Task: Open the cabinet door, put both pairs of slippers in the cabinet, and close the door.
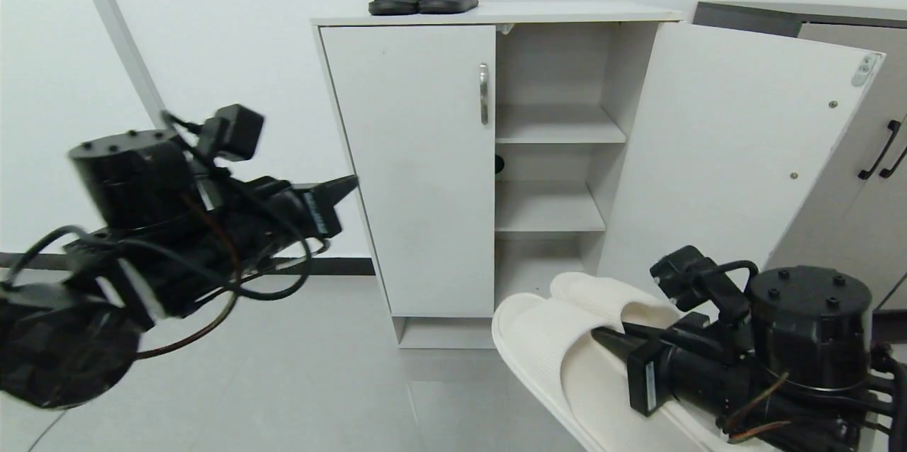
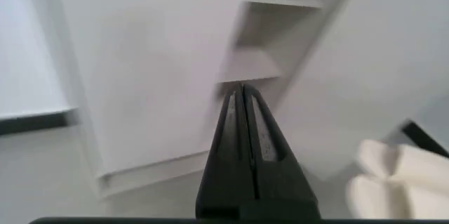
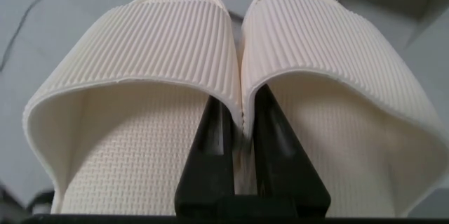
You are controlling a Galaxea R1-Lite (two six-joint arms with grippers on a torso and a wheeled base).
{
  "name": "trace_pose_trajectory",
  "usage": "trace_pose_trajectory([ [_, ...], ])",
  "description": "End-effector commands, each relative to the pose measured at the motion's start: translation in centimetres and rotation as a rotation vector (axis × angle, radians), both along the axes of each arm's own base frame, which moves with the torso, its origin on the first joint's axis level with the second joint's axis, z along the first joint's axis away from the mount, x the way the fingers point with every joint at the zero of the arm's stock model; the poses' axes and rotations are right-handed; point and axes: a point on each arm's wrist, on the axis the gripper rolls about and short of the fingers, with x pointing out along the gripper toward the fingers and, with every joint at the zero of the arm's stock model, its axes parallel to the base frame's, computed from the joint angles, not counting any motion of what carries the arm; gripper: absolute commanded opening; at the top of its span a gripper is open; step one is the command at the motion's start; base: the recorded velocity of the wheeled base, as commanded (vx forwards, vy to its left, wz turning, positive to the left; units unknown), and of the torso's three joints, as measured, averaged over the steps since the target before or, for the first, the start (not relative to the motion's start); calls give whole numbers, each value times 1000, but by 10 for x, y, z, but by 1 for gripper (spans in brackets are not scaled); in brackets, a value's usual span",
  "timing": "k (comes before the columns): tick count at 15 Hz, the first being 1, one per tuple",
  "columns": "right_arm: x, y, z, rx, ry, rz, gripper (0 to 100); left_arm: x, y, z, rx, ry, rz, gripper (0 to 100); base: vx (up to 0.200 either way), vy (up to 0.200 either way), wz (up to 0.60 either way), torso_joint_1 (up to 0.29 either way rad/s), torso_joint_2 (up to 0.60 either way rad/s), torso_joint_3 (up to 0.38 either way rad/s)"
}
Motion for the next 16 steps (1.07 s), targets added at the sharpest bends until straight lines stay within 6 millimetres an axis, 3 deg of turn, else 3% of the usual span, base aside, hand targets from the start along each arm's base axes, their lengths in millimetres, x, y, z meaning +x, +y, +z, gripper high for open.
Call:
trace_pose_trajectory([
  [1, 22, 8, 0, 21, 4, -74, 0, -76, 55, -5, 9, -31, 262, 0, 0, 0, 0, 0, 0, 0],
  [3, 34, 10, 0, 20, -4, -118, 0, -107, 72, -14, 8, -38, 374, 0, 0, 0, 0, 0, 0, 0],
  [6, 54, 21, -5, -2, -20, -232, 0, -173, 91, -44, 13, -31, 590, 0, 0, 0, 0, 0, 0, 0],
  [11, 57, 24, -14, -31, -10, -262, 0, -263, 73, -101, 119, 34, 664, 0, 0, 0, 0, 0, 0, 0],
  [13, 56, 25, -14, -33, -12, -266, 0, -279, 68, -120, 132, 13, 579, 0, 0, 0, 0, 0, 0, 0],
  [16, 53, 26, -18, -45, -3, -259, 0, -276, 68, -128, 129, 24, 545, 0, 0, 0, 0, 0, 0, 0],
])
